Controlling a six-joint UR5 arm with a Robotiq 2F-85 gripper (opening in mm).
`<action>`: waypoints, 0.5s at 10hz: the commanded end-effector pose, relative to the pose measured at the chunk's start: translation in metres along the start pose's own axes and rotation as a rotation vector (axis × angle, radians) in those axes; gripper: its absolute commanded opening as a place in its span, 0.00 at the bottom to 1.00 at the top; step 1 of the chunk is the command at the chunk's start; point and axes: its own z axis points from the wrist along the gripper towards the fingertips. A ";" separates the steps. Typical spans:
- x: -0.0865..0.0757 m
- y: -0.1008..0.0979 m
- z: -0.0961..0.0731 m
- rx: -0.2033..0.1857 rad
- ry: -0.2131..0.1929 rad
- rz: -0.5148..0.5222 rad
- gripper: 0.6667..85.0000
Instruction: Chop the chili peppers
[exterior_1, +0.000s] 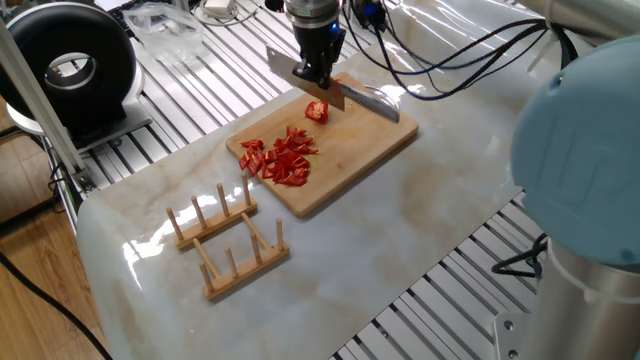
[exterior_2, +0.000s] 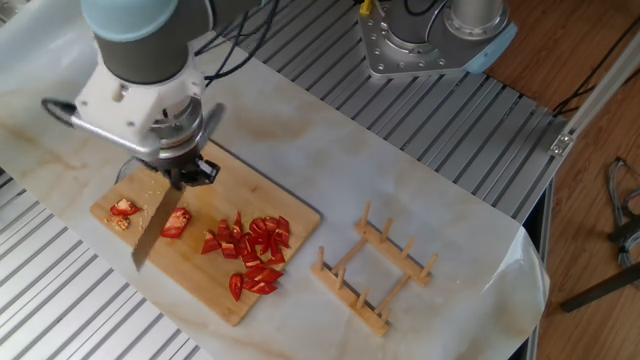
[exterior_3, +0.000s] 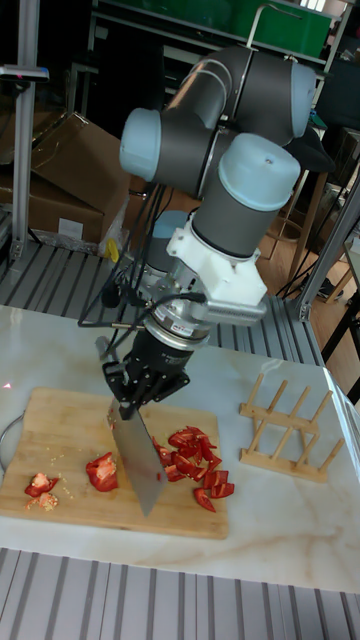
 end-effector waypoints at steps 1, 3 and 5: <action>-0.018 -0.009 0.008 0.001 -0.033 -0.235 0.01; -0.018 -0.020 0.008 0.041 -0.023 -0.247 0.01; -0.016 -0.024 0.009 0.052 -0.016 -0.251 0.01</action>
